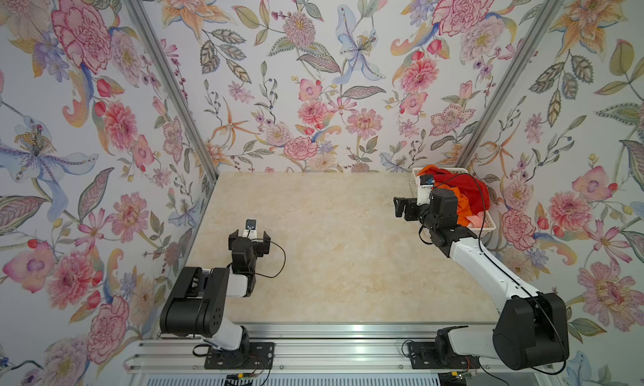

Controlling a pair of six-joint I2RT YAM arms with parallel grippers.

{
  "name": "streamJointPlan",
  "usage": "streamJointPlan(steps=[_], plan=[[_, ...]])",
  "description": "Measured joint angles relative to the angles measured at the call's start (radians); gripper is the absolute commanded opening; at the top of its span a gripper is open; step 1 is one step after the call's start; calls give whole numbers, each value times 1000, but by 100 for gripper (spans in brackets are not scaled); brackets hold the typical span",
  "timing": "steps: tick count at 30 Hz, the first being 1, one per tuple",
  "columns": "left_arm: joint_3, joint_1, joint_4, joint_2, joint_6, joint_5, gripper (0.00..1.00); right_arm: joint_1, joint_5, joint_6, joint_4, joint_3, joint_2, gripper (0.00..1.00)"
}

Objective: Fold and stack t-shirts
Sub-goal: Pick up the T-shirt from the bin.

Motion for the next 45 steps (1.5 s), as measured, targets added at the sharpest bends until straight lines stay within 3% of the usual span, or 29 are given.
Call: streamJointPlan(steps=[7, 15, 23, 32, 35, 40, 45], plan=[[0, 0, 0, 0, 0, 0, 98, 17, 135, -20, 81, -129, -82, 100], [0, 0, 0, 0, 0, 0, 98, 9, 52, -45, 113, -156, -32, 100], [0, 0, 0, 0, 0, 0, 98, 5, 124, -10, 19, -79, 169, 100], [0, 0, 0, 0, 0, 0, 98, 10, 135, 4, 31, -86, 166, 100], [0, 0, 0, 0, 0, 0, 98, 10, 134, 4, 77, -150, 100, 100], [0, 0, 0, 0, 0, 0, 98, -39, 82, 24, 137, -204, -34, 100], [0, 0, 0, 0, 0, 0, 99, -178, -91, 124, 129, -143, -35, 97]])
